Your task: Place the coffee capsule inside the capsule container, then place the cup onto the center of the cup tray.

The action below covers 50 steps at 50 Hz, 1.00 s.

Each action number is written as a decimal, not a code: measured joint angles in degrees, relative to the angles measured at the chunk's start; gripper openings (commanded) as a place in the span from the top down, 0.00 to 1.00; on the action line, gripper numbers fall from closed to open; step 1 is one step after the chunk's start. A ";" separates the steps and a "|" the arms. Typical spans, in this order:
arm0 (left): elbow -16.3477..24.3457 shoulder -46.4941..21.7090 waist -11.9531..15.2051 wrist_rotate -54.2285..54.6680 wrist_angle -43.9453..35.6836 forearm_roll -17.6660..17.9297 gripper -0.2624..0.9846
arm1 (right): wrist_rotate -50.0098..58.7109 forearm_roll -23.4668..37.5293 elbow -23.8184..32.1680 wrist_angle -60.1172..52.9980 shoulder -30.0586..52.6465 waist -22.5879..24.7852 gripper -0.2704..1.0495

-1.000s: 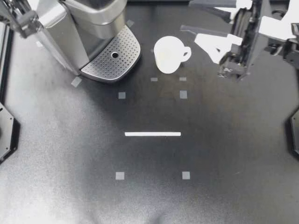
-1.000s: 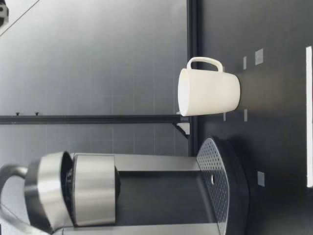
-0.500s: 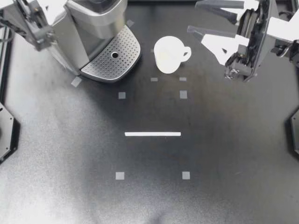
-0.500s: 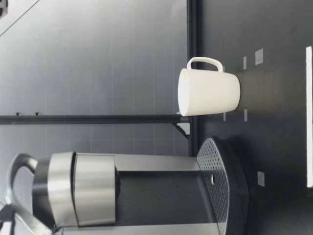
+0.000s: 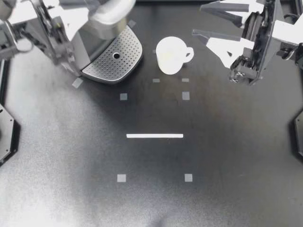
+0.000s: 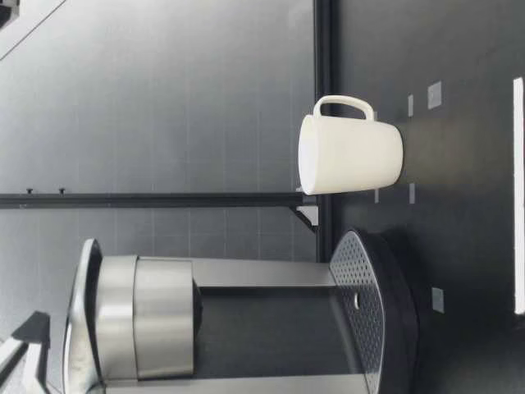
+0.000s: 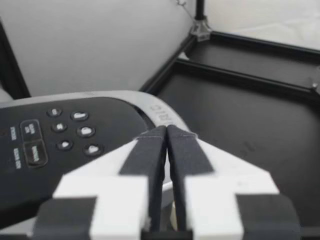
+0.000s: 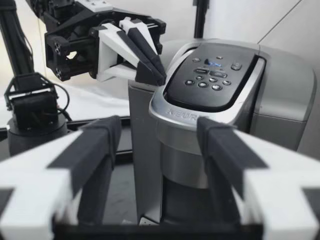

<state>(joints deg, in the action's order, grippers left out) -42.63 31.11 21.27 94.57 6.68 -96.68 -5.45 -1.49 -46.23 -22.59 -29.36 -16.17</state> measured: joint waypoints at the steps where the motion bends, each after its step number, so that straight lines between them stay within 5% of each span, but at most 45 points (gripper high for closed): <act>1: 0.09 -0.09 0.00 0.00 0.00 0.00 0.68 | 0.00 0.00 -0.09 0.09 -0.09 0.00 0.33; 16: 1.41 -1.23 -5.27 0.18 4.04 3.16 0.68 | -0.53 0.09 1.14 13.80 -1.23 -0.44 0.34; 31: 0.44 -1.58 -18.28 -3.87 25.14 11.60 0.68 | -6.33 2.11 10.99 47.55 2.29 -6.06 0.34; 42: 3.16 -2.29 -24.35 -22.59 38.85 33.49 0.68 | -16.17 -2.46 15.82 62.23 8.09 -9.49 0.34; 50: 8.88 -3.34 -25.93 -39.20 46.67 50.62 0.68 | -27.77 -12.66 16.79 65.04 10.55 -13.45 0.34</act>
<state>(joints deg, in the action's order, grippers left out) -33.75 27.77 -4.66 55.37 53.35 -46.05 -33.22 -14.15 -29.44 42.45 -18.81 -29.62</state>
